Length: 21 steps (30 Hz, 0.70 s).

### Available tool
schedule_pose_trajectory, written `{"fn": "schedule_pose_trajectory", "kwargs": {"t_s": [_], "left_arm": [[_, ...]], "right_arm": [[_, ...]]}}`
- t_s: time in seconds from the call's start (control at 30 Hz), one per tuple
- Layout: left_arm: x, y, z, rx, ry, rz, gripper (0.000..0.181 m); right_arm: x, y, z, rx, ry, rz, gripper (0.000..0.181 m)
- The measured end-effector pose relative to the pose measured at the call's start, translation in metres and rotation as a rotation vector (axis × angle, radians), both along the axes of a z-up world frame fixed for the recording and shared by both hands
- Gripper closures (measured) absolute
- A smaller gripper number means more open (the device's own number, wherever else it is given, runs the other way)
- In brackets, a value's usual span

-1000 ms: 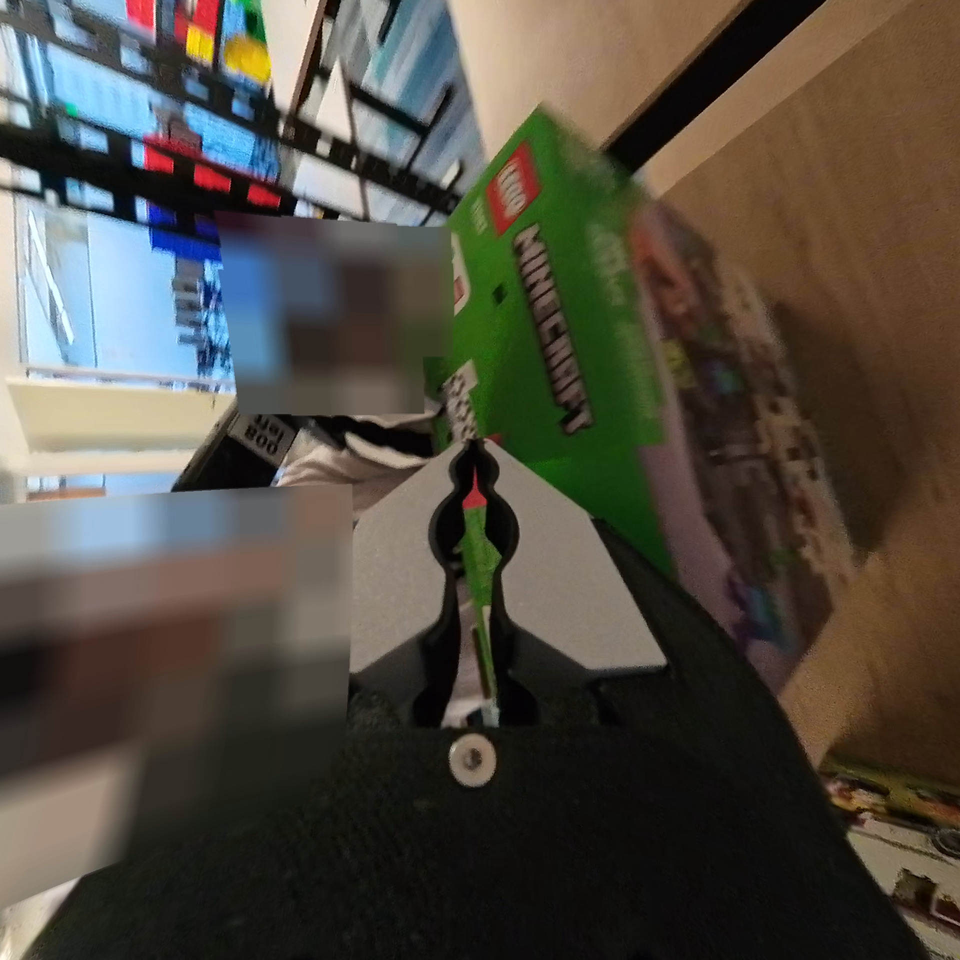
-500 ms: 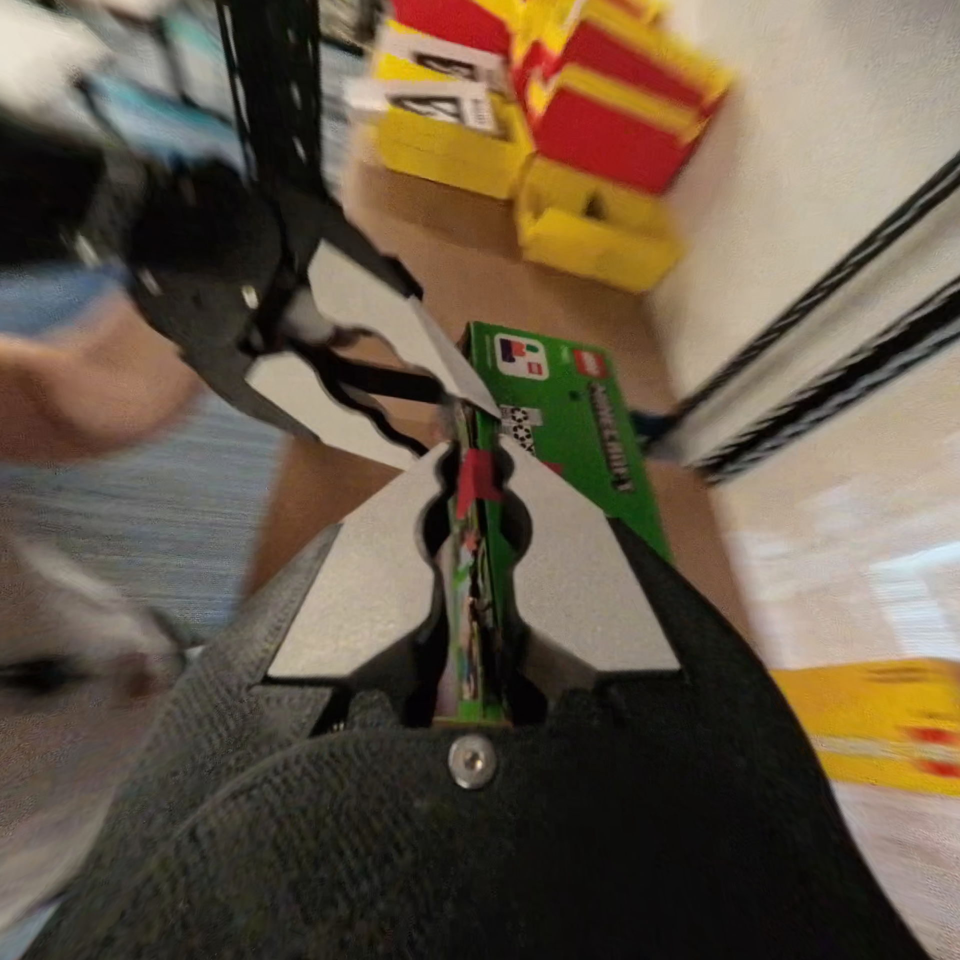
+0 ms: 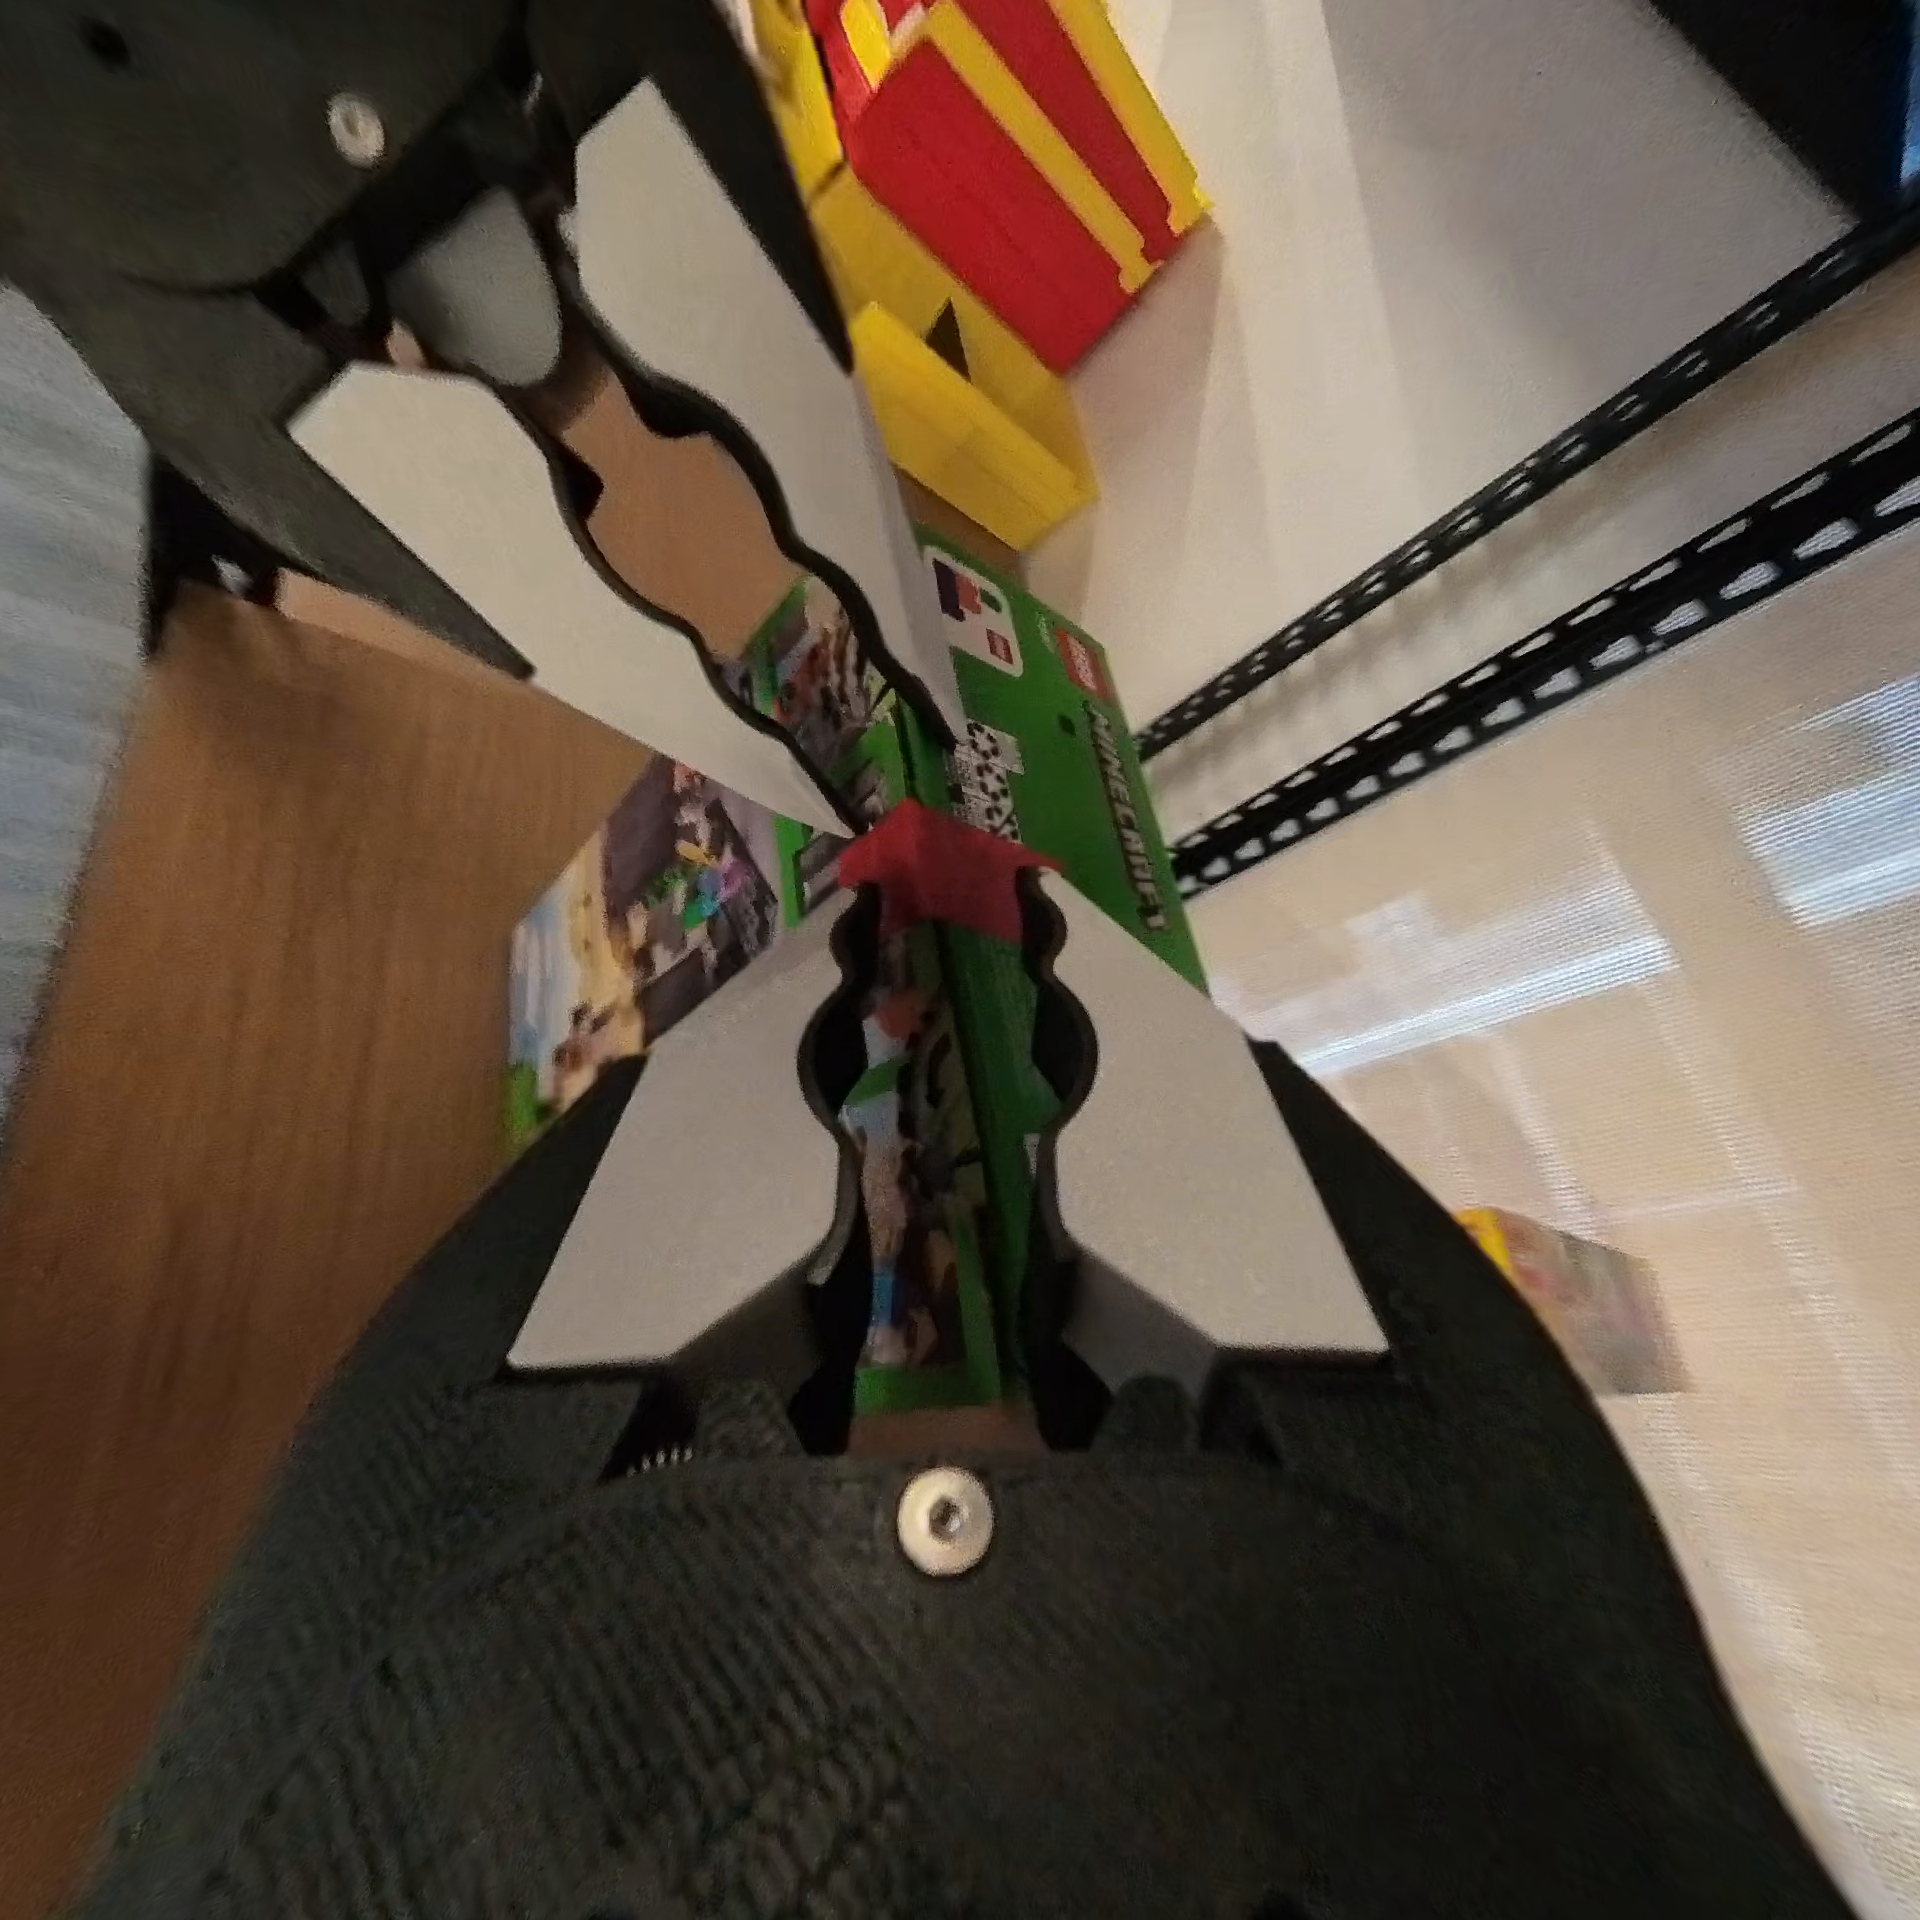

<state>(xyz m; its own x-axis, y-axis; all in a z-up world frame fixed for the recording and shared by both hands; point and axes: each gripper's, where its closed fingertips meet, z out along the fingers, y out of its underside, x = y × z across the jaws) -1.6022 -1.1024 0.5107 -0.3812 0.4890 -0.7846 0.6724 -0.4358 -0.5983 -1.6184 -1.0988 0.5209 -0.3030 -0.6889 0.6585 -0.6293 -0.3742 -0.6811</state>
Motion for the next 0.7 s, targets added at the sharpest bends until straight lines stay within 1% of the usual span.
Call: {"fn": "schedule_pose_trajectory", "kwargs": {"t_s": [0.03,0.1,0.17,0.23,0.27,0.3,0.37,0.4,0.43,0.47,0.5,0.53,0.57,0.6,0.7], "left_arm": [[0.0,0.0,0.0,0.0,-0.003,0.002,0.159],[0.0,0.001,0.0,-0.014,-0.014,0.015,0.158],[0.002,0.007,0.004,-0.011,0.021,0.033,0.16],[0.002,0.024,0.011,0.04,0.161,0.015,0.153],[0.004,0.034,0.016,0.062,0.265,0.009,0.148],[0.01,0.043,0.02,0.067,0.375,0.01,0.144],[0.029,0.059,0.02,0.038,0.606,0.014,0.144],[0.035,0.067,0.015,0.023,0.701,-0.002,0.144],[0.04,0.072,0.006,0.004,0.759,-0.013,0.141],[0.045,0.07,-0.006,-0.025,0.779,0.011,0.136],[0.051,0.063,-0.018,-0.053,0.769,0.062,0.125],[0.055,0.053,-0.03,-0.067,0.748,0.114,0.114],[0.058,0.044,-0.041,-0.055,0.737,0.149,0.106],[0.058,0.035,-0.05,-0.019,0.744,0.161,0.096],[0.057,0.011,-0.073,0.141,0.822,0.137,0.089]], "right_arm": [[-0.002,0.0,0.002,0.054,-0.036,0.007,0.151],[-0.016,-0.002,0.006,0.128,-0.069,-0.025,0.149],[-0.03,0.013,0.024,0.122,-0.198,-0.006,0.145],[-0.047,0.041,0.035,0.096,-0.391,0.04,0.141],[-0.06,0.051,0.032,0.071,-0.464,0.025,0.136],[-0.073,0.055,0.022,0.04,-0.521,-0.024,0.13],[-0.092,0.056,-0.007,0.007,-0.627,-0.137,0.119],[-0.095,0.055,-0.024,0.016,-0.672,-0.171,0.114],[-0.096,0.049,-0.041,0.033,-0.707,-0.224,0.11],[-0.097,0.04,-0.057,0.056,-0.725,-0.292,0.107],[-0.095,0.032,-0.072,0.086,-0.724,-0.337,0.101],[-0.09,0.025,-0.084,0.112,-0.716,-0.363,0.095],[-0.086,0.02,-0.092,0.124,-0.711,-0.387,0.093],[-0.082,0.017,-0.097,0.124,-0.711,-0.401,0.093],[-0.07,0.008,-0.107,0.168,-0.739,-0.411,0.096]]}}
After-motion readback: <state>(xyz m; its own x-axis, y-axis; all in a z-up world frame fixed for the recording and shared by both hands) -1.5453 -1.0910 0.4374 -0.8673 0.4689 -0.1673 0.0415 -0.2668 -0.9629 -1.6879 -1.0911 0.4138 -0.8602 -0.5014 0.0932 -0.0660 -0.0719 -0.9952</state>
